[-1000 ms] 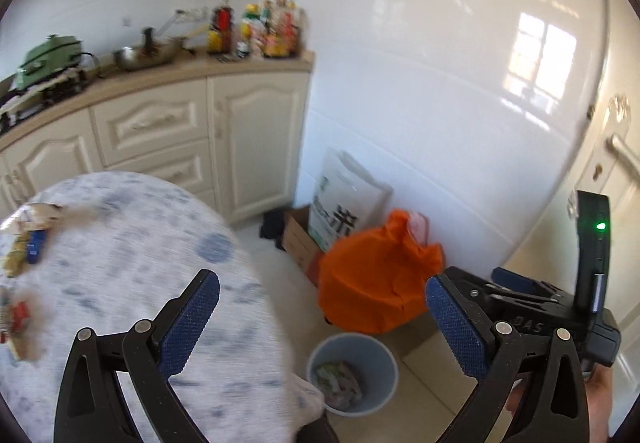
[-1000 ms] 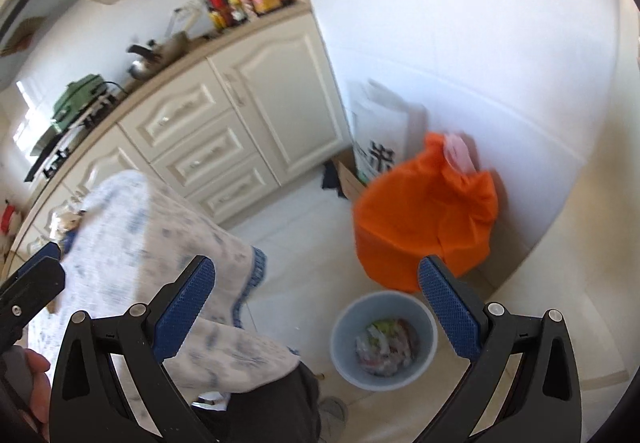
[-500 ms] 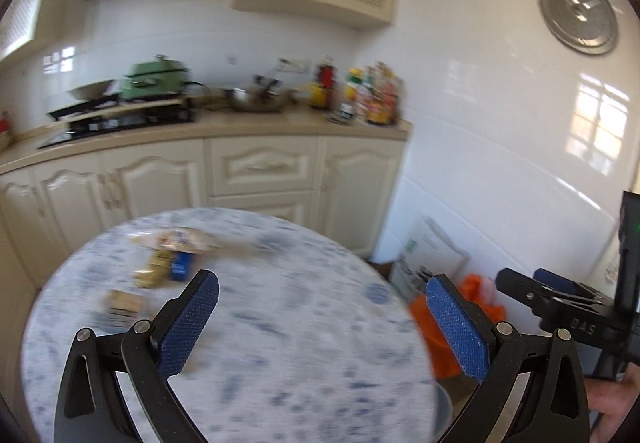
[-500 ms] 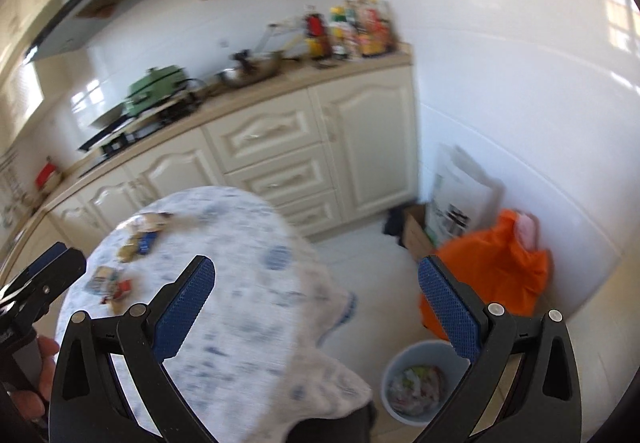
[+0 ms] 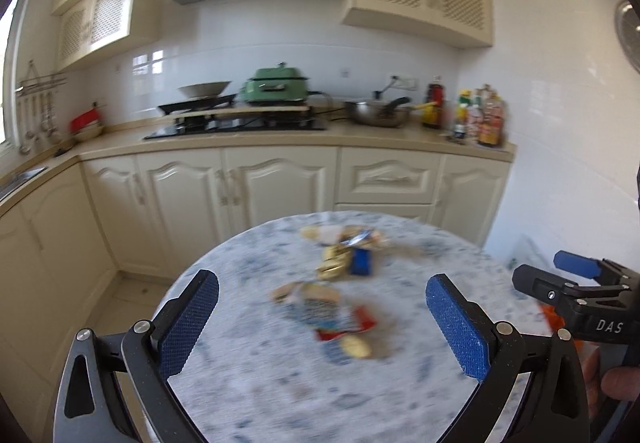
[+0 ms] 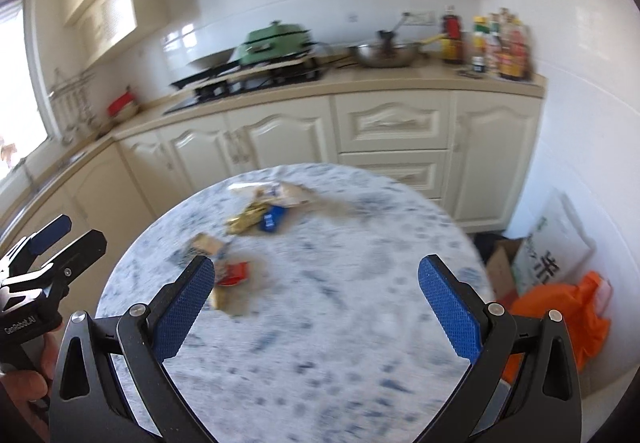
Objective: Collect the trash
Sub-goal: 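Move both open tools from the bin back to the table, then grasp a small brown lump with the left tool while the right tool grasps the milk carton, then carry the lump and milk carton over the bin and open both tools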
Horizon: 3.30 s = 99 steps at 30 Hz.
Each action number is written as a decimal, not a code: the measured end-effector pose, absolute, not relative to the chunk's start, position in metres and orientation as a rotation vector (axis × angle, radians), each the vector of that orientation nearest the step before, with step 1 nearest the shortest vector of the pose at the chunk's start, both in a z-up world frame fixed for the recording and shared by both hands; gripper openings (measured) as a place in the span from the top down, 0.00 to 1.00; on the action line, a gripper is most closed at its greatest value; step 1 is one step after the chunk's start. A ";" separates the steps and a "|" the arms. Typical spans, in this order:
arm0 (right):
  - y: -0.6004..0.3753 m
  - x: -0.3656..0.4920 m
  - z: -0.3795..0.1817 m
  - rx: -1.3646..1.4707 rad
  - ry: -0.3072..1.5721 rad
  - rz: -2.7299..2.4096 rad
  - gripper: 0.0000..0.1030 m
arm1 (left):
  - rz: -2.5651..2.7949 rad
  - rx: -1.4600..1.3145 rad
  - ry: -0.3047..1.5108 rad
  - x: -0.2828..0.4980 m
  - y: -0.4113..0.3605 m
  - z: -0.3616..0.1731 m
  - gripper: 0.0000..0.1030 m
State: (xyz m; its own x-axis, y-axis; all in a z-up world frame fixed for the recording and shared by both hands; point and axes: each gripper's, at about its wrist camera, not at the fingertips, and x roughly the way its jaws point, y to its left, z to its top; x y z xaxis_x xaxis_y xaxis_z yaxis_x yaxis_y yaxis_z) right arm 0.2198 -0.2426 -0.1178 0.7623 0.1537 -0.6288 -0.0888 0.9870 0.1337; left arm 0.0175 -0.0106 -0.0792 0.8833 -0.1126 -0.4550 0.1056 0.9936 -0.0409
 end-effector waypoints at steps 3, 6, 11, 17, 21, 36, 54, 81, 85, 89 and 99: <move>-0.225 0.231 -0.128 0.080 0.719 0.173 0.00 | -0.077 -0.026 0.499 0.022 -0.003 -0.083 0.01; -0.205 0.243 -0.140 0.066 0.754 0.208 0.00 | -0.050 -0.037 0.526 0.038 0.011 -0.089 0.01; -0.173 0.266 -0.162 0.048 0.810 0.264 0.00 | -0.012 -0.037 0.567 0.065 0.027 -0.099 0.01; -0.132 0.298 -0.189 0.028 0.878 0.346 0.00 | 0.011 -0.046 0.598 0.090 0.054 -0.113 0.01; -0.114 0.319 -0.207 0.019 0.924 0.370 0.00 | 0.036 -0.055 0.622 0.107 0.068 -0.126 0.01; -0.112 0.343 -0.229 0.009 0.944 0.411 0.17 | 0.018 -0.072 0.681 0.154 0.073 -0.157 0.01; -0.251 0.291 -0.214 0.170 0.892 0.217 0.17 | -0.148 0.038 0.795 0.177 -0.055 -0.182 0.01; -0.333 0.215 -0.169 0.253 0.759 0.113 0.17 | -0.347 -0.055 0.690 0.130 -0.084 -0.137 0.79; -0.355 0.195 -0.150 0.258 0.714 0.072 0.17 | -0.401 -0.044 0.636 0.114 -0.104 -0.114 0.79; -0.375 0.176 -0.134 0.256 0.674 0.025 0.17 | -0.472 -0.029 0.588 0.098 -0.130 -0.095 0.79; -0.445 0.123 -0.110 0.265 0.611 -0.135 0.17 | -0.657 0.028 0.542 0.076 -0.216 -0.069 0.79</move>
